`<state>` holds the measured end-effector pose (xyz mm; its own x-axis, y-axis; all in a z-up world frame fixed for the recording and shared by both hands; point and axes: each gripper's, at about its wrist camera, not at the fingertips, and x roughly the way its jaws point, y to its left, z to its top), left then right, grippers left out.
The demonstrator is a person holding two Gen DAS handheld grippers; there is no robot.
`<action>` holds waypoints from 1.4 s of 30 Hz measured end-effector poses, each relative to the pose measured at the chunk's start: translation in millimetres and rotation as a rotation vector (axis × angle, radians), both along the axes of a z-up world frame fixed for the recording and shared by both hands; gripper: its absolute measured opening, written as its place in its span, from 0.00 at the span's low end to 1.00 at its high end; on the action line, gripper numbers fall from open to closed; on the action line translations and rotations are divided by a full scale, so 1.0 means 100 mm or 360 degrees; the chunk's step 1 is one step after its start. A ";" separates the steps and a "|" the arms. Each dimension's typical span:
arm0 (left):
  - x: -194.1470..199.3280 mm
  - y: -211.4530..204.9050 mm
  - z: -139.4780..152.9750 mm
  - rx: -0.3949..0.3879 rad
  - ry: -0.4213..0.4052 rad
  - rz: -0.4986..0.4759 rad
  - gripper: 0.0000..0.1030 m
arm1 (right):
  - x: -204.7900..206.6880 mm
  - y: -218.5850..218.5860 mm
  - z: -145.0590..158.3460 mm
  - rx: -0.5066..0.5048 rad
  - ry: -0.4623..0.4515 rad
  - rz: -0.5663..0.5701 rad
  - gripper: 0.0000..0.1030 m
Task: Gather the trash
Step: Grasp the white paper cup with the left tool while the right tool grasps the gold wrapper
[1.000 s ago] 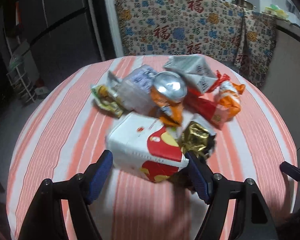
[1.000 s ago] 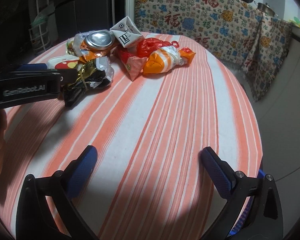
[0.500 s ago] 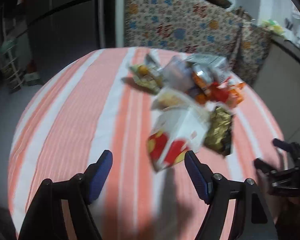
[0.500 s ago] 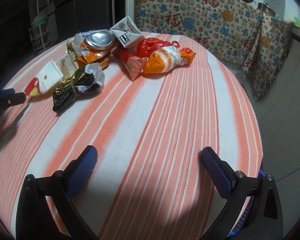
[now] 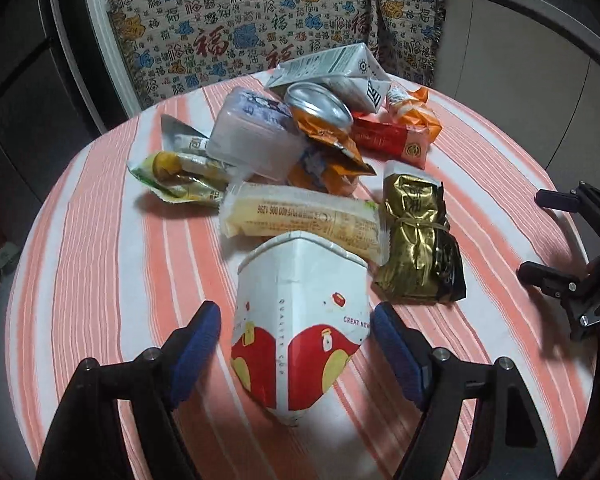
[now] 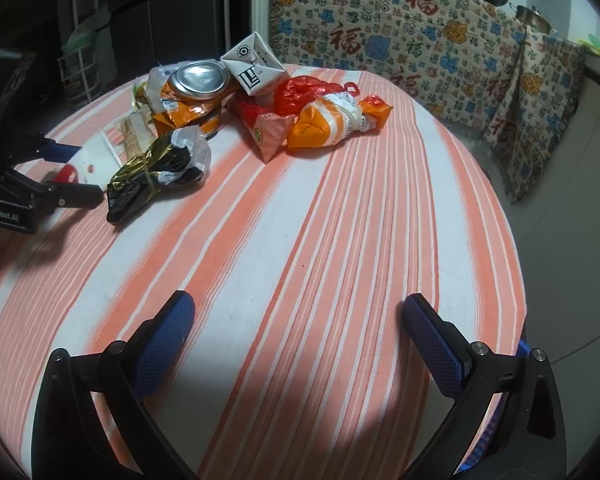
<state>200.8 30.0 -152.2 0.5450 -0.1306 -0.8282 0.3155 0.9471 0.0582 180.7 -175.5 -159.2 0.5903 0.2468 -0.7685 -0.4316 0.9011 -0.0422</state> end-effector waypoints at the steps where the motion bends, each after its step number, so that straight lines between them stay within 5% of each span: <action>1: -0.01 0.02 0.01 -0.0028 -0.0005 0.0014 0.54 | 0.00 0.00 0.00 0.0000 0.0000 -0.0001 1.00; 4: -0.11 0.08 0.04 -0.0072 -0.0037 0.0127 0.41 | 0.00 0.01 0.00 0.0000 0.0000 -0.0001 1.00; 8: -0.37 0.16 0.08 -0.0038 -0.0064 0.0357 0.41 | 0.00 0.01 0.00 0.0000 0.0000 -0.0002 1.00; 10: -0.46 0.16 0.08 -0.0037 -0.0084 0.0431 0.57 | 0.01 0.01 0.00 0.0000 0.0001 -0.0002 1.00; 15: -0.52 0.13 0.00 0.0050 -0.0113 0.0485 0.69 | 0.00 0.01 0.00 0.0001 0.0001 -0.0004 1.00; 21: -0.43 0.39 -0.07 -0.0055 -0.0052 0.0583 0.93 | 0.00 0.01 0.00 0.0000 0.0001 -0.0004 1.00; 31: -0.38 0.44 -0.07 -0.0075 -0.0036 0.0589 0.99 | 0.10 0.06 0.03 -0.0003 0.0089 -0.0041 1.00; 35: -0.39 0.44 -0.08 -0.0075 -0.0040 0.0595 0.99 | 0.22 0.27 0.26 0.0317 0.0127 -0.0009 0.98; 42: -0.39 0.44 -0.08 -0.0074 -0.0041 0.0596 0.99 | 0.54 0.91 0.13 0.0374 0.0238 0.0093 0.97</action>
<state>161.4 74.0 -160.0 0.5825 0.0444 -0.8116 -0.0542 0.9984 0.0157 234.3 -84.7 -146.3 0.4541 0.4585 -0.7639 -0.4686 0.8522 0.2329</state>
